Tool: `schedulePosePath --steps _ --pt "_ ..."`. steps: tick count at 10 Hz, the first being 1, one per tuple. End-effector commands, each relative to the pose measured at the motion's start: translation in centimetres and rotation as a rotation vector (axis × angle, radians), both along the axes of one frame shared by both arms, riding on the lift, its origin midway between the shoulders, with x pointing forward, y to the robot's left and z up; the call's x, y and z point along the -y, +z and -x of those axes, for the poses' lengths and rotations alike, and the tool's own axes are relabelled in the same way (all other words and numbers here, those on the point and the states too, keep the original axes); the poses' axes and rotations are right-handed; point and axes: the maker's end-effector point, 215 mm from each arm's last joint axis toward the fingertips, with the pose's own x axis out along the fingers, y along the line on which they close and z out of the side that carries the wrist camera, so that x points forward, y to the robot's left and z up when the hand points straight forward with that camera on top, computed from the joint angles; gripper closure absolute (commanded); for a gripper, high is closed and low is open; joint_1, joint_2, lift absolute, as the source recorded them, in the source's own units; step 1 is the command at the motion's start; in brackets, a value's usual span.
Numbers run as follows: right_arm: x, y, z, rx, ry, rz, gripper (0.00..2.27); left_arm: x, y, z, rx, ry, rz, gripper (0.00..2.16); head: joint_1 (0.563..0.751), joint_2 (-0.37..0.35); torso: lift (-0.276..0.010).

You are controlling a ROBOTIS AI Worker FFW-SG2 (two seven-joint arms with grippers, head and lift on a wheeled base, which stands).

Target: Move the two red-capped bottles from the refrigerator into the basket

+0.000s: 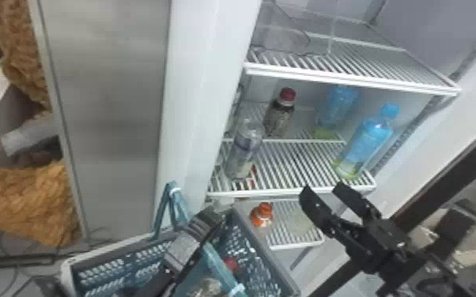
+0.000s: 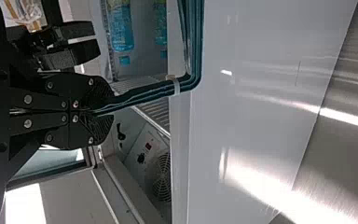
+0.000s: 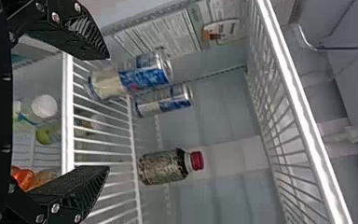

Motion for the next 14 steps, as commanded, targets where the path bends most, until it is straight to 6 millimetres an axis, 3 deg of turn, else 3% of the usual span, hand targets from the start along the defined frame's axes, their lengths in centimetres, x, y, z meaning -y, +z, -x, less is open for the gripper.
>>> schedulePosePath --steps 1,4,8,11,14 --pt "1.2 0.2 -0.8 0.022 -0.037 0.018 0.18 0.1 0.0 0.0 0.002 -0.002 -0.002 1.2 0.695 -0.35 0.0" --pt "4.5 0.8 -3.6 0.087 -0.117 0.052 0.18 0.1 0.0 0.0 -0.009 -0.007 0.016 1.2 0.695 -0.35 0.0" --pt "7.1 -0.2 -7.0 0.109 -0.18 0.067 0.18 0.4 0.3 0.0 0.002 -0.016 0.013 1.2 0.695 -0.35 0.0" --pt "6.7 -1.0 -10.4 0.115 -0.184 0.052 0.18 0.7 0.2 0.1 0.0 -0.024 0.015 1.2 0.695 -0.35 0.0" --pt "5.0 -1.6 -14.0 0.118 -0.162 0.042 0.16 1.1 0.0 0.1 -0.007 -0.035 0.017 1.2 0.695 -0.35 0.0"
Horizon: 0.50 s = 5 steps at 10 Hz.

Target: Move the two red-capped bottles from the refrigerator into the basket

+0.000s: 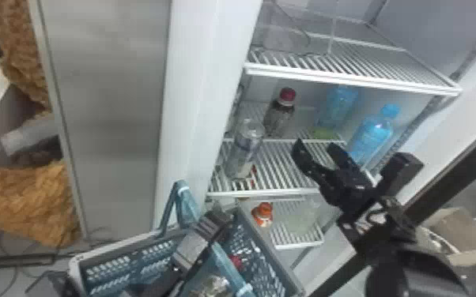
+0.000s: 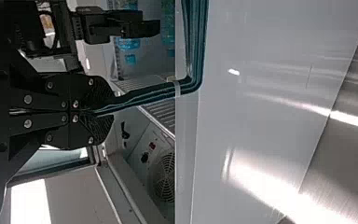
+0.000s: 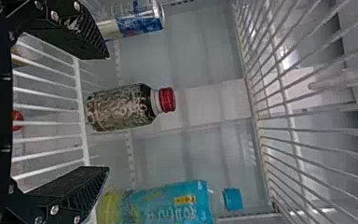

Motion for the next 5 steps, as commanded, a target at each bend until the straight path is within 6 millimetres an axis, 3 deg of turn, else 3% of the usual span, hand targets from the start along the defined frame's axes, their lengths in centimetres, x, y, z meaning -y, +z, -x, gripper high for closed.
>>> schedulePosePath --steps 1,5 --pt "-0.6 -0.4 -1.8 0.001 0.007 -0.008 0.16 0.2 -0.1 0.1 -0.002 -0.005 -0.001 1.2 0.695 -0.35 0.0" --pt "0.2 -1.7 -5.3 -0.027 -0.021 0.005 0.16 0.3 -0.2 0.1 -0.007 -0.009 0.003 1.2 0.695 -0.35 0.0"
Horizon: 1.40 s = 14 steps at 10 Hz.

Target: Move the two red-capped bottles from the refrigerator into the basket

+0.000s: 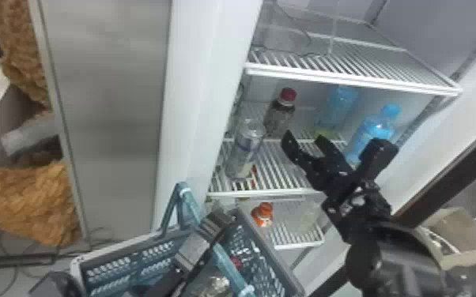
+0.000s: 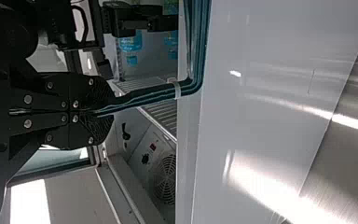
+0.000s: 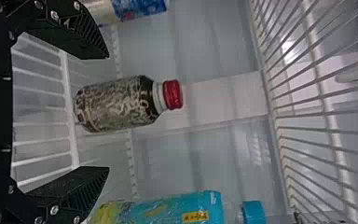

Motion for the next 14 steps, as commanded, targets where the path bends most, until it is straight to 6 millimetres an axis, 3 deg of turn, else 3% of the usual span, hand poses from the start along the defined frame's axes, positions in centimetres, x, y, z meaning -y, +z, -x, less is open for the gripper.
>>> schedulePosePath --steps 1,4,7,14 --pt "-0.3 -0.1 -1.8 -0.006 0.002 0.005 0.16 0.0 0.0 0.0 -0.002 -0.001 0.0 1.2 0.695 -0.35 0.0" --pt "-1.1 -0.8 -3.8 -0.021 0.018 -0.003 0.16 0.1 -0.1 0.1 -0.007 -0.005 0.003 1.2 0.695 -0.35 0.0" --pt "-1.4 -0.2 -5.8 -0.016 0.018 0.003 0.16 0.1 -0.1 0.1 -0.007 -0.005 0.004 1.2 0.694 -0.35 0.0" --pt "-1.9 -0.5 -8.8 -0.037 0.01 0.033 0.16 0.3 -0.1 0.2 -0.008 -0.009 0.005 1.2 0.677 -0.35 0.0"
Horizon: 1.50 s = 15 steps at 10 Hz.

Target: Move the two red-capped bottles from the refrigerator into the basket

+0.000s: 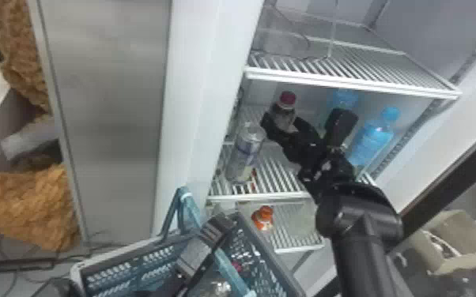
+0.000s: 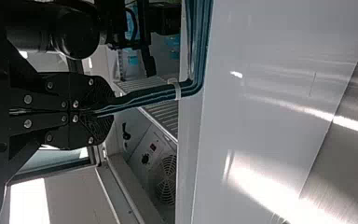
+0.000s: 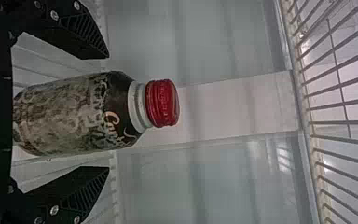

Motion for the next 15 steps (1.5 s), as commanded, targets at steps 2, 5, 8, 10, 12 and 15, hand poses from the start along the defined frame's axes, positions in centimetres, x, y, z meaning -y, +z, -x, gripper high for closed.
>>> schedulePosePath --steps 2,5,8,10,12,15 --pt "0.3 -0.1 -0.7 -0.01 -0.006 0.01 0.19 0.0 -0.1 0.0 -0.002 0.0 0.0 1.2 0.673 -0.35 0.0" --pt "-0.1 -2.0 -1.1 -0.048 0.007 -0.042 1.01 -0.1 -0.1 -0.1 -0.003 0.002 0.002 1.2 0.675 -0.35 0.0" --pt "0.1 -1.4 -0.5 -0.03 0.005 -0.02 1.28 -0.1 -0.1 0.0 -0.003 0.002 0.002 1.2 0.682 -0.35 0.0" --pt "0.1 0.2 1.6 -0.011 0.008 0.007 1.28 -0.1 -0.1 0.0 -0.003 0.002 0.001 1.2 0.681 -0.35 0.0" --pt "-0.2 1.7 3.9 0.002 0.017 0.017 1.28 -0.1 -0.1 0.0 -0.006 0.004 0.002 1.2 0.681 -0.35 0.0" --pt "-0.6 3.1 7.5 0.009 0.037 0.011 1.28 -0.1 -0.1 0.0 -0.006 0.002 0.003 1.2 0.686 -0.35 0.0"
